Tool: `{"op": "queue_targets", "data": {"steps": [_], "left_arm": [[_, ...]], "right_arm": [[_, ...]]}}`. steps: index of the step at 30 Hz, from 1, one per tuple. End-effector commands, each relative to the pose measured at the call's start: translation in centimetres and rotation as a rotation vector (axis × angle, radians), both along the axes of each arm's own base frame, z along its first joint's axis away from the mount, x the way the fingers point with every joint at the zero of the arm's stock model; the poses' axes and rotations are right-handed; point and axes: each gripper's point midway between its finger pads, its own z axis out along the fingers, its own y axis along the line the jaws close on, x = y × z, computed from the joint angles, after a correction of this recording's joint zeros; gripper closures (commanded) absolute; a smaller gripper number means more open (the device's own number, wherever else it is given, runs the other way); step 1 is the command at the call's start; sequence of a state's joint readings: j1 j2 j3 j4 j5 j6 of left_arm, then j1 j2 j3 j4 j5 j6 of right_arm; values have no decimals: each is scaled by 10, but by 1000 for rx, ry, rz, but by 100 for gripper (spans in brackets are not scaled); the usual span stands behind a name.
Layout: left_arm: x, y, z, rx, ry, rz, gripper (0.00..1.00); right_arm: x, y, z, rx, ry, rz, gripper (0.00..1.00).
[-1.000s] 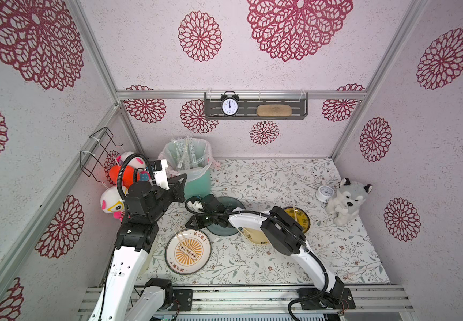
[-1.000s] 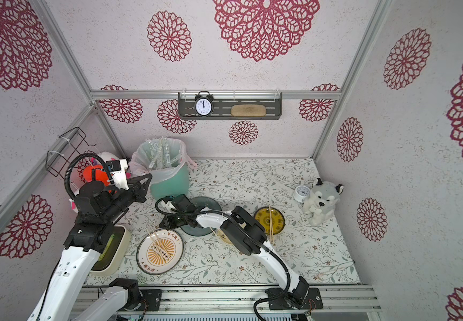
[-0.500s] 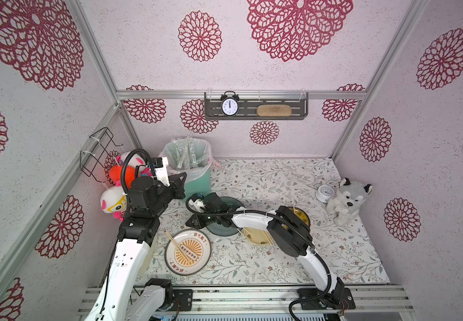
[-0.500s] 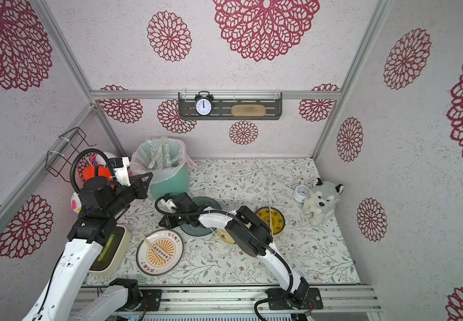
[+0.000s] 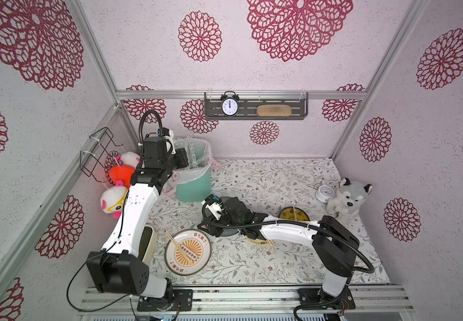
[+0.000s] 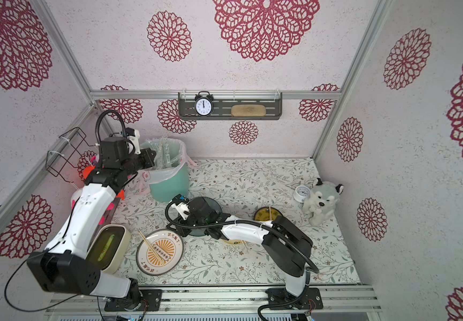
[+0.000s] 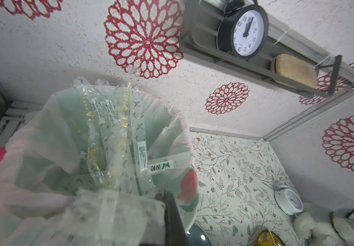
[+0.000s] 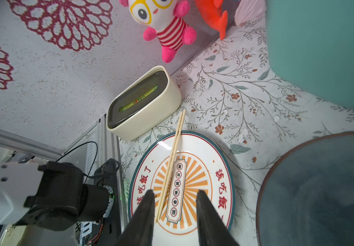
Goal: Remove the packaging of disposable chopsticks
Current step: Place the packet bag in the trash bin.
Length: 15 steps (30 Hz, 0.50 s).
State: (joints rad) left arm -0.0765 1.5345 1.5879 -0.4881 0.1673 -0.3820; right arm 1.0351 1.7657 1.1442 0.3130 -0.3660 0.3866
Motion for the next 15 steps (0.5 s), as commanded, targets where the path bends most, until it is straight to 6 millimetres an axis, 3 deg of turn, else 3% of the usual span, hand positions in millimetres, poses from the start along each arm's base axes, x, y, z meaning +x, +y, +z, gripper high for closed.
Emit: {"op": "queue_targets", "data": {"steps": [1,4,7,8,9,12,14,15], "left_arm": [[16,8,7,42,13,34,100],[52,18,-14,79,106,44,100],[72,14,-44,68,221,22,100],[73,12,-45,75,217,23,100],[79,11,-70,96,273,36,100],[77,13,-82,148,315,69,100],[78,14,-89,162,351,78,85],[80,16,-100,184,398,79,82]], "right_arm": [[1,-18,40,83,-117,-43,64],[-4,-37,47,98,-145,-70,64],[-8,-55,49,97,-166,-101,63],[-8,-59,50,94,-172,-112,63],[-9,-64,50,94,-179,-123,63],[-8,-73,51,96,-193,-149,63],[-9,-76,50,94,-195,-154,63],[-9,-77,49,91,-193,-157,63]]}}
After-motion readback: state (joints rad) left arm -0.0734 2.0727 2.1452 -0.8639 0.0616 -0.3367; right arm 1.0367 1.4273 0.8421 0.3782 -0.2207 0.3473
